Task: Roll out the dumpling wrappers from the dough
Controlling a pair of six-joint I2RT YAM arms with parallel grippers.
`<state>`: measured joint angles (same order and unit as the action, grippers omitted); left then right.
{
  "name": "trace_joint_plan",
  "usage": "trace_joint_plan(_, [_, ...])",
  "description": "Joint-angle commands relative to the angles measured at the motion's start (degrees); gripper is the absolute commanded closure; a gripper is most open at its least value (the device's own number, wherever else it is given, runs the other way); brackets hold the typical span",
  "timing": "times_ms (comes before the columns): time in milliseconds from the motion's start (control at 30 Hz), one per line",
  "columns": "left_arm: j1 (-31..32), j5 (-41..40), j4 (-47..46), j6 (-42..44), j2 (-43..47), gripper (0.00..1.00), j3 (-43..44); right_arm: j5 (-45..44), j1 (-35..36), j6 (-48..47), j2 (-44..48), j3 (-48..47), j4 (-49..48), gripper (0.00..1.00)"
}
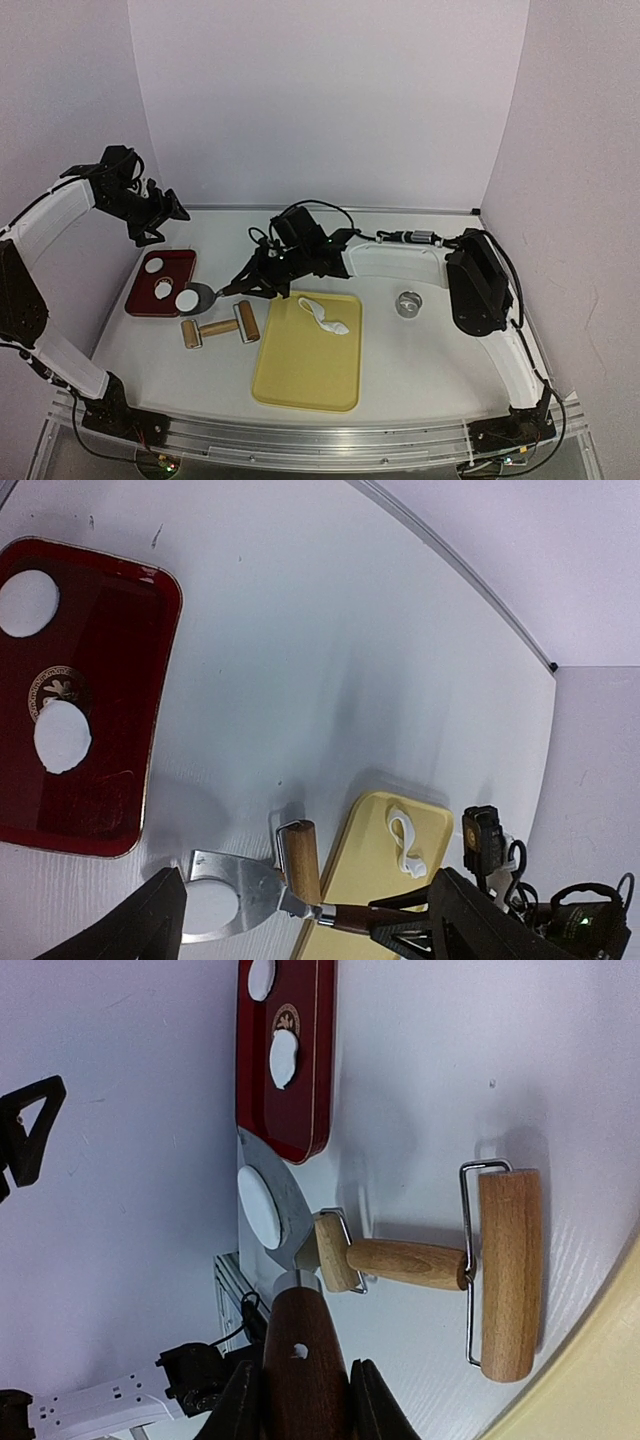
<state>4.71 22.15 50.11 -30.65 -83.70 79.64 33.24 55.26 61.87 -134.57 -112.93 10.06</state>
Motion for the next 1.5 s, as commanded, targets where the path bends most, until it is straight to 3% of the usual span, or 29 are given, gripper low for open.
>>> trace_joint_plan(0, [1.2, 0.1, 0.6, -1.0, 1.8, 0.15, 2.1, -3.7, 1.0, 2.3, -2.6, -5.2, -7.2, 1.00])
trace_joint_plan(267, [2.5, -0.5, 0.5, -0.9, 2.0, 0.15, 1.5, -8.9, 1.6, 2.6, -8.2, -12.6, -9.4, 1.00])
trace_joint_plan(667, [3.3, -1.6, 0.9, -0.6, 2.2, 0.14, 1.3, -16.2, 2.6, -7.4, -17.8, -26.1, -9.5, 1.00])
trace_joint_plan(1467, [3.4, -1.3, -0.1, 0.0, 2.9, 0.14, -1.5, -27.6, 8.4, -41.6, -18.8, -31.1, -3.4, 1.00])
